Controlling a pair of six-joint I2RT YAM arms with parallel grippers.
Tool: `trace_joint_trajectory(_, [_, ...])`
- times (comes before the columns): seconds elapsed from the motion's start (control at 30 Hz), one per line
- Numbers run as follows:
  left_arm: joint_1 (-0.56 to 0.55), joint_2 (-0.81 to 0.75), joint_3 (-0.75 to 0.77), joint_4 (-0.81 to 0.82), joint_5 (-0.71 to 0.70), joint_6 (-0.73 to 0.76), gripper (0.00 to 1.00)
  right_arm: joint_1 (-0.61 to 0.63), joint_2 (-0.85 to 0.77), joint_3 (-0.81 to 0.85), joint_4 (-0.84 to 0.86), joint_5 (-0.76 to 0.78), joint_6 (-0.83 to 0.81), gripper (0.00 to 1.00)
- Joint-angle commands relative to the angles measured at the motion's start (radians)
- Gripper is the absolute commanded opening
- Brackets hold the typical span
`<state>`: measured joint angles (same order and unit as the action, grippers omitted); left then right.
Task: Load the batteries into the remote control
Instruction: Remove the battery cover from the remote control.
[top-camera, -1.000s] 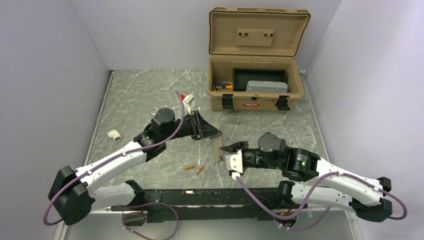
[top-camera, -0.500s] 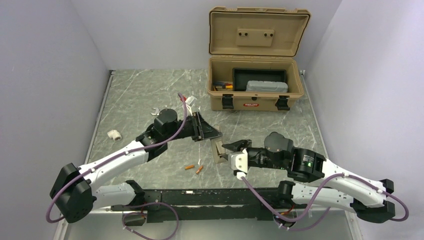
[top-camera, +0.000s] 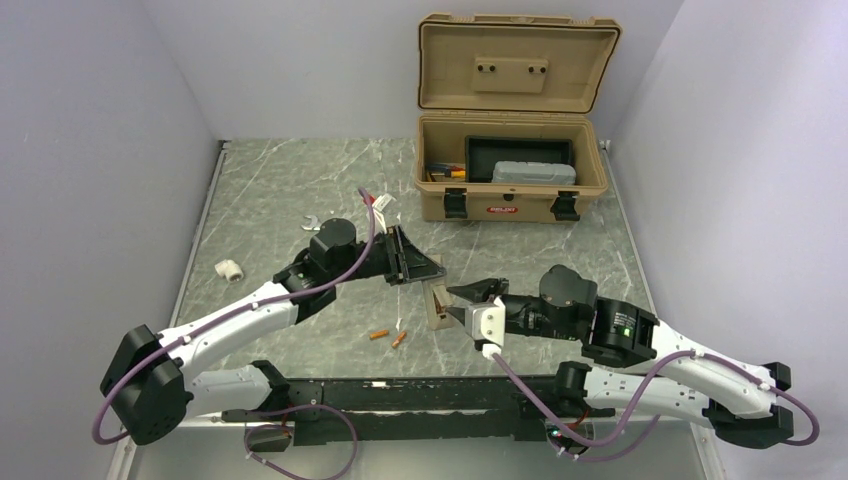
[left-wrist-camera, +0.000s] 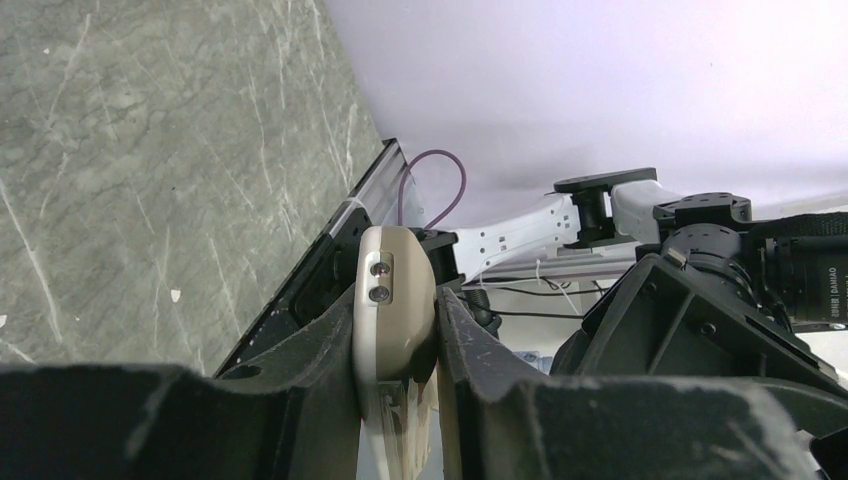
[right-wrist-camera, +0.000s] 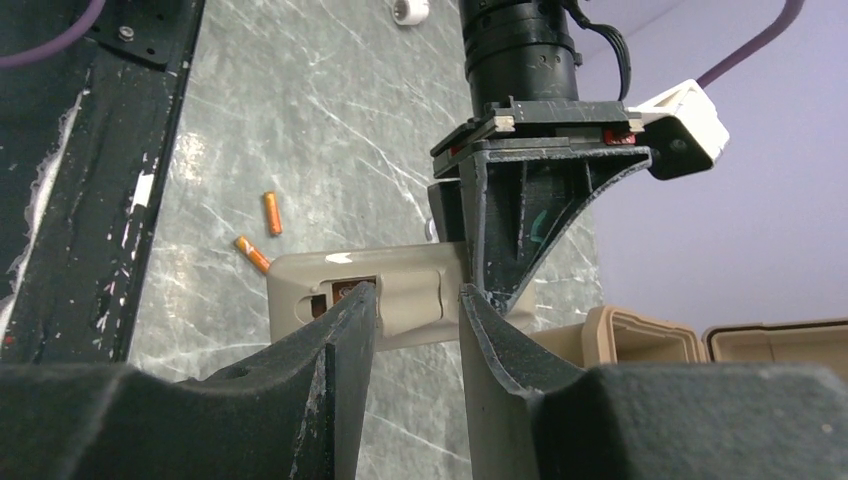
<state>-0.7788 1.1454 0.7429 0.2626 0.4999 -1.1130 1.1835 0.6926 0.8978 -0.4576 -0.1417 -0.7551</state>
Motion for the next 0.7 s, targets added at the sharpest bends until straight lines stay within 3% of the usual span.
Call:
trace_joint_trajectory(0.0, [-0.019, 0.001, 0.002, 0.092, 0.057, -0.063, 0.00, -0.009, 0.009, -0.025, 0.050, -0.005, 0.026, 0.39])
trace_joint_trajectory(0.67, [-0.019, -0.003, -0.024, 0.137, 0.025, -0.103, 0.00, -0.009, -0.005, -0.042, -0.003, -0.048, 0.059, 0.40])
